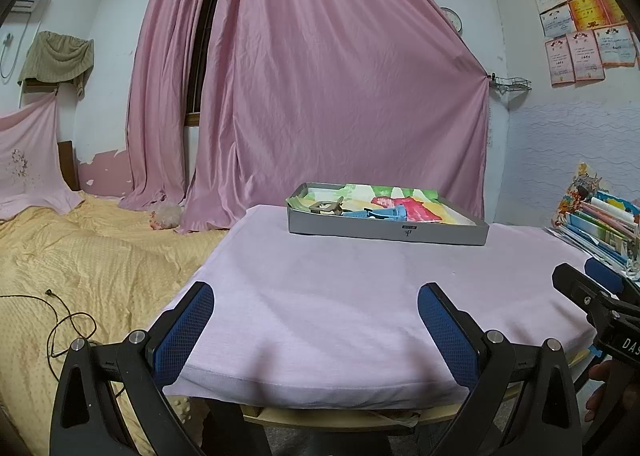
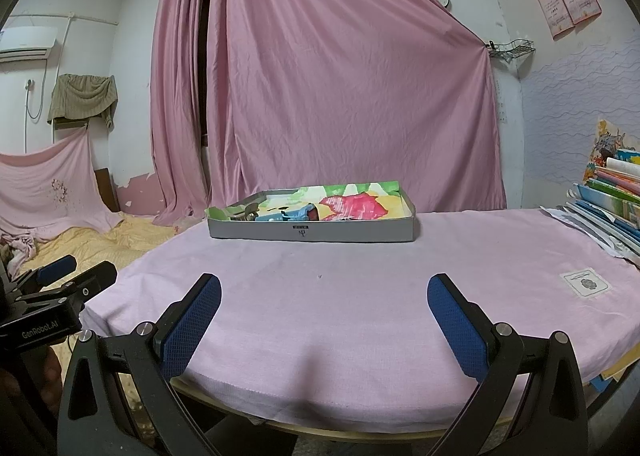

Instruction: Organize jewelry

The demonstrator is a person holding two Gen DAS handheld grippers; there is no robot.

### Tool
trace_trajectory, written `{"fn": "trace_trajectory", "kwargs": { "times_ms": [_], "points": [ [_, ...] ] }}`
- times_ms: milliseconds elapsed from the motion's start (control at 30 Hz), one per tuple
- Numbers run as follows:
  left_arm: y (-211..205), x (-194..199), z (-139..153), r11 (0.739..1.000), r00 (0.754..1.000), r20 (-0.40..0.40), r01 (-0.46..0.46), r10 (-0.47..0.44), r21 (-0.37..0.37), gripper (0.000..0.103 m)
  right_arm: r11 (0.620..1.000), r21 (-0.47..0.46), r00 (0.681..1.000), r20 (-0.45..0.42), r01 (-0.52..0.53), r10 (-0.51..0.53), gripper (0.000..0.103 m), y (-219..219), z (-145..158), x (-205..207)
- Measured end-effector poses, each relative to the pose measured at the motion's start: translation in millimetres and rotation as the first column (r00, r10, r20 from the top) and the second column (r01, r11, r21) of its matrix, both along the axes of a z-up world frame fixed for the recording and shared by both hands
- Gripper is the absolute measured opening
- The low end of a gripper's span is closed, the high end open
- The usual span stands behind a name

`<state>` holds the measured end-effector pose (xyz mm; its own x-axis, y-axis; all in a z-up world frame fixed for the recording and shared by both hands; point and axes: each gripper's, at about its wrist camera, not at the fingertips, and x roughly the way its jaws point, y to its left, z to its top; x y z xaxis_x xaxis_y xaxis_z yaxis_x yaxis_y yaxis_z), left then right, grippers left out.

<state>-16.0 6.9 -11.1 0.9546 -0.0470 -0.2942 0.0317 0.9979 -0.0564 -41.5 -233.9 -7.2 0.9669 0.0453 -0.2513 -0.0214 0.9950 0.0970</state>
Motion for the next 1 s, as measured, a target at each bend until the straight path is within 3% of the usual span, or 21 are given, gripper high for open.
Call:
{"fn": "trace_trajectory", "kwargs": {
  "times_ms": [1000],
  "points": [
    [1.8,2.1,-4.3,1.000,1.000,-0.005,-0.004,0.004,0.007,0.102,1.000,0.004,1.000,-0.009,0.000,0.000,0.101,3.9,-4.5,2.3]
  ]
}}
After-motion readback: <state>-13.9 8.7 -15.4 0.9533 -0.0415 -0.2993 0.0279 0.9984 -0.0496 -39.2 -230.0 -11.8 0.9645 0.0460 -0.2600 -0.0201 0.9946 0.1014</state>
